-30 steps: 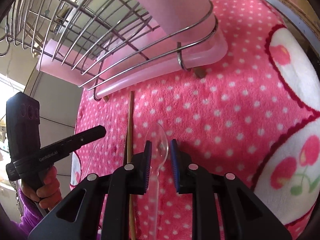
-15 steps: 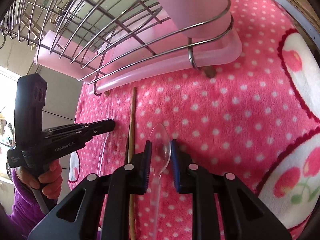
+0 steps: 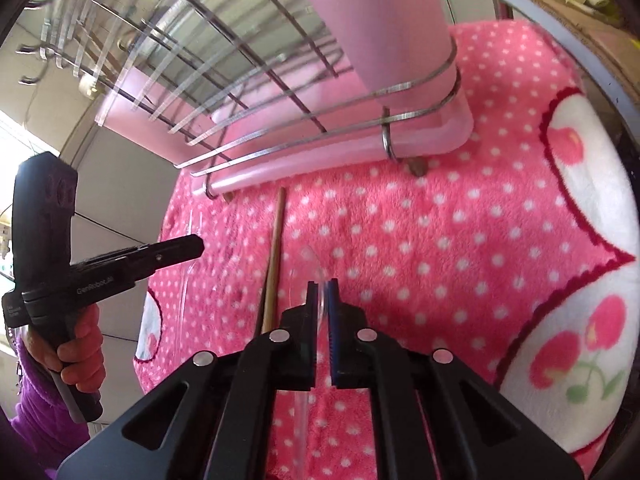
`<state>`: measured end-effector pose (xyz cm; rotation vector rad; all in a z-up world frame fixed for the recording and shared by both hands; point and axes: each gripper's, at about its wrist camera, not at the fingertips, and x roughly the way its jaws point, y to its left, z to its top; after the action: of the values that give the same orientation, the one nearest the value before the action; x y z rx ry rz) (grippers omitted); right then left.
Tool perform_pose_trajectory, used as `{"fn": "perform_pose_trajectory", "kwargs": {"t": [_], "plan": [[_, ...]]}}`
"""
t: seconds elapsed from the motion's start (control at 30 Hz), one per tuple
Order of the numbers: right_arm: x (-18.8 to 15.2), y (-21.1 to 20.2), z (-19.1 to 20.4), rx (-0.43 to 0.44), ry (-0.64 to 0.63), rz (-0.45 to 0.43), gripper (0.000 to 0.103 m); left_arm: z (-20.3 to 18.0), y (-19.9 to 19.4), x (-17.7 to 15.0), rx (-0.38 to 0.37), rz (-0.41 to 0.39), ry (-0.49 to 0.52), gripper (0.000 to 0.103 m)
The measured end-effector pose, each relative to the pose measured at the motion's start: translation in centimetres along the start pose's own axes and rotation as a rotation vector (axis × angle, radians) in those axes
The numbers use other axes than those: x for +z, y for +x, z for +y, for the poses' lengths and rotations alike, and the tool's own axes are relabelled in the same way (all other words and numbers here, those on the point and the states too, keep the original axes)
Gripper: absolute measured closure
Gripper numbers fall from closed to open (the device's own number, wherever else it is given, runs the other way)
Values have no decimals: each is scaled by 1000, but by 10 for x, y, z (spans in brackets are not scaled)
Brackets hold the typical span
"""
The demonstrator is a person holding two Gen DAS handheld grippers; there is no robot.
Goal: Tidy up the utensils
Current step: 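Close the left tool on a clear fork while the right tool closes on a clear spoon, then lift the clear fork with the left tool while the right tool lifts the clear spoon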
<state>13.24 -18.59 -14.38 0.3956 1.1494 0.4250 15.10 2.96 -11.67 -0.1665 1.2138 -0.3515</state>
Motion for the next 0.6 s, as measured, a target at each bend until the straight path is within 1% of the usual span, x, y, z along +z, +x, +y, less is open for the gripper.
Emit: {"fn": "perform_pose_trajectory", "kwargs": {"t": [0.03,0.13,0.23,0.3,0.37,0.47,0.6], "plan": [[-1,-6,2,1,-7,-25,98,1,-8,-2,-12,-26,-7,100],[-6,-24,7,-15,-33,-103,99,7,-39,-13,-40,-138,-35,100],[-13,-43,15,-41,-69,-184,99,7,-62,-21,-49,-234,-51,100],[-17,-54,18,-39,-74,-234,99,7,-79,-29,-50,-312,-56,100],[-19,-68,20,-38,-79,-293,99,2,-91,-32,-50,-372,-61,100],[-12,-91,25,-26,-80,-377,99,3,-118,-33,-64,-466,-75,100],[1,-134,32,-5,-100,-528,99,2,-157,-23,-96,-594,-93,100]]}}
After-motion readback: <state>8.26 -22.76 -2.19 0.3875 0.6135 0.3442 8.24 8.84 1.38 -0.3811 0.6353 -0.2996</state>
